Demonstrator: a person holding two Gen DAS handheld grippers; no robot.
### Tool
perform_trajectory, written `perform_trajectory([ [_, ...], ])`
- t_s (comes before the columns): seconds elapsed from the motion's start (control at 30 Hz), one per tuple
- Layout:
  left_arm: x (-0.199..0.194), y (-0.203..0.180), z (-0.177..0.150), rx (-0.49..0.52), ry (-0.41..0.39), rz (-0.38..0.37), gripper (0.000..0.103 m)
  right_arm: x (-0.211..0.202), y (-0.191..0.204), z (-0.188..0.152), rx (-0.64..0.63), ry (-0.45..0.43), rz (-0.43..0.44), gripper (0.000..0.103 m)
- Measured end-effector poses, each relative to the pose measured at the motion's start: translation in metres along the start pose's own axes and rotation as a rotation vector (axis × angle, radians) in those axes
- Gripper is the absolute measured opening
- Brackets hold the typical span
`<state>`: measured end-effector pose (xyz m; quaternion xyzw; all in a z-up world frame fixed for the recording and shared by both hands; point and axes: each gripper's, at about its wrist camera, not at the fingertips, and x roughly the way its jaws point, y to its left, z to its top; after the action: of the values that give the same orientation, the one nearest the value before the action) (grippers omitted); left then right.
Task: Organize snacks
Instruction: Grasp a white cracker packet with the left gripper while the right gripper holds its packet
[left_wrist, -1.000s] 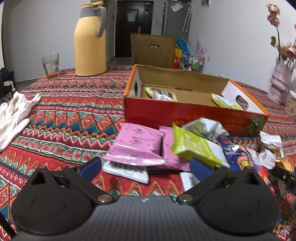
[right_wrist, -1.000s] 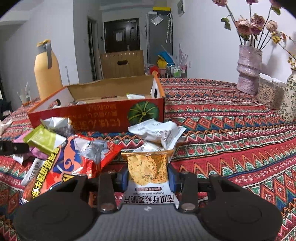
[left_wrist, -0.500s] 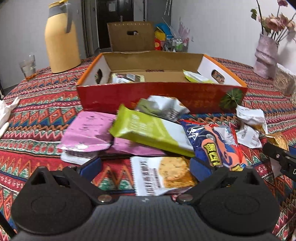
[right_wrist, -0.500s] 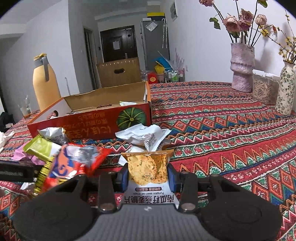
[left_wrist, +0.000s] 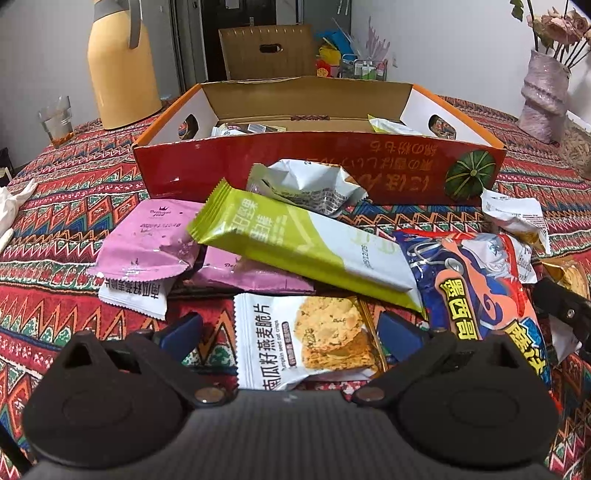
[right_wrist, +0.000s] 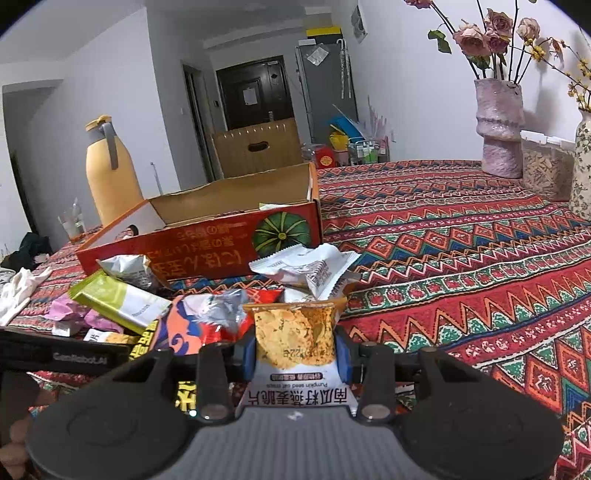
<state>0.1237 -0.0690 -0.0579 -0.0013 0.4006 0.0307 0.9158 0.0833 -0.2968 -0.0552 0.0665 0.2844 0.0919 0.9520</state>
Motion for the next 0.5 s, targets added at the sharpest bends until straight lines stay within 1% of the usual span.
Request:
perform_trajectory([
  [0.13,-0.001,0.001,-0.001,-0.009,-0.005,-0.003,0.102,-0.001,0.000,-0.001,0.000,-0.003,0.006,0.040],
  [0.23,-0.004,0.001,-0.003,-0.009,-0.013,-0.011,0.094,-0.002,0.001,-0.002,-0.003,-0.005,0.003,0.040],
  [0.3,-0.007,0.000,-0.004,-0.006,-0.026,-0.015,0.082,-0.002,0.001,-0.002,-0.004,-0.006,-0.001,0.040],
  [0.4,-0.012,0.001,-0.005,-0.007,-0.037,-0.027,0.069,-0.002,0.002,-0.002,-0.006,-0.006,-0.009,0.040],
  [0.5,-0.017,0.003,-0.008,-0.012,-0.043,-0.038,0.060,-0.002,0.002,-0.003,-0.011,-0.006,-0.017,0.040],
])
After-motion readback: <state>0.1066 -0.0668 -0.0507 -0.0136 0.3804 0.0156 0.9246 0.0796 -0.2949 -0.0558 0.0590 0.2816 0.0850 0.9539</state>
